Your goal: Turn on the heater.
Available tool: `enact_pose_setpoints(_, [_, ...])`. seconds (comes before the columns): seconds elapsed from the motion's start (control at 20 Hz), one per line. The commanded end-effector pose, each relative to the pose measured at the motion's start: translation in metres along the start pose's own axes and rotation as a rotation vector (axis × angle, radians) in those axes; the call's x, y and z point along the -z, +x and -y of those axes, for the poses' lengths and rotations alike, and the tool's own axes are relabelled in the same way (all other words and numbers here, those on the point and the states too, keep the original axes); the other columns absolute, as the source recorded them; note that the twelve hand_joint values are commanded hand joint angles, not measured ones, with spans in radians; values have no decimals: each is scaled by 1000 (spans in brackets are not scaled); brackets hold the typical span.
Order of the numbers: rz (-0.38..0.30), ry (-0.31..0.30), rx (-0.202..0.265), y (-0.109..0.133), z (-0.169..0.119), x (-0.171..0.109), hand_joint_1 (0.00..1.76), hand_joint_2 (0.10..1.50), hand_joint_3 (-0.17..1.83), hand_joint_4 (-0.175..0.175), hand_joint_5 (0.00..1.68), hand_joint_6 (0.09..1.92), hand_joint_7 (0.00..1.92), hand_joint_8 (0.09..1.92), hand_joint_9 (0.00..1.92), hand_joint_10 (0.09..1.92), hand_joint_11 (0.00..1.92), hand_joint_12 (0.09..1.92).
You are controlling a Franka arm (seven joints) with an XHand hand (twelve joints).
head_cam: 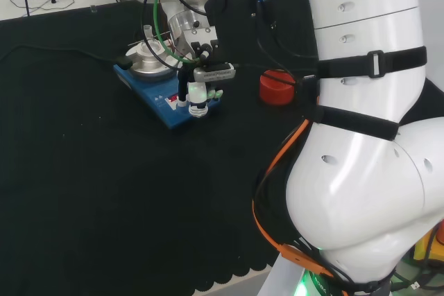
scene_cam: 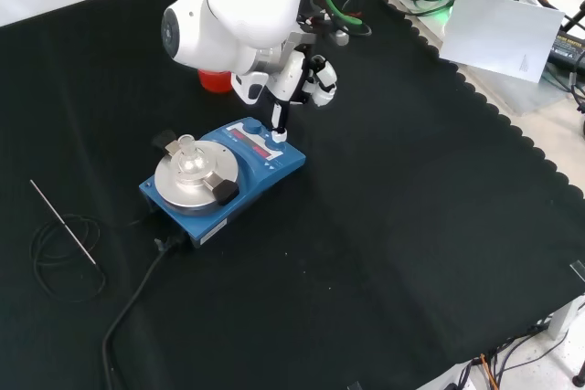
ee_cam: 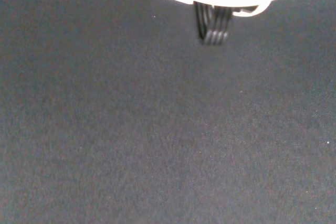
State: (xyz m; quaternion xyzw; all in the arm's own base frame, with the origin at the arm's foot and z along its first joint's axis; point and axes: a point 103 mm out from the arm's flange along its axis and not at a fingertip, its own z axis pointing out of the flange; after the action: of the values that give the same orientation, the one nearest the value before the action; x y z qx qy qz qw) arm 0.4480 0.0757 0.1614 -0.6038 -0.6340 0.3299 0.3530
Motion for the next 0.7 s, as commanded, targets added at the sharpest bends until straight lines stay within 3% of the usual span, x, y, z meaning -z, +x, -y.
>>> enact_pose_setpoints(0.05, [20,-10,-17,-2,-1,-1,1449,607,1124,-34,266,87,1617,1609,1713,1486,1619,1481])
enact_pose_setpoints(0.7, [27,-16,-32,-10,-3,-2,1450,604,1131,-35,269,87,1617,1610,1714,1487,1618,1483])
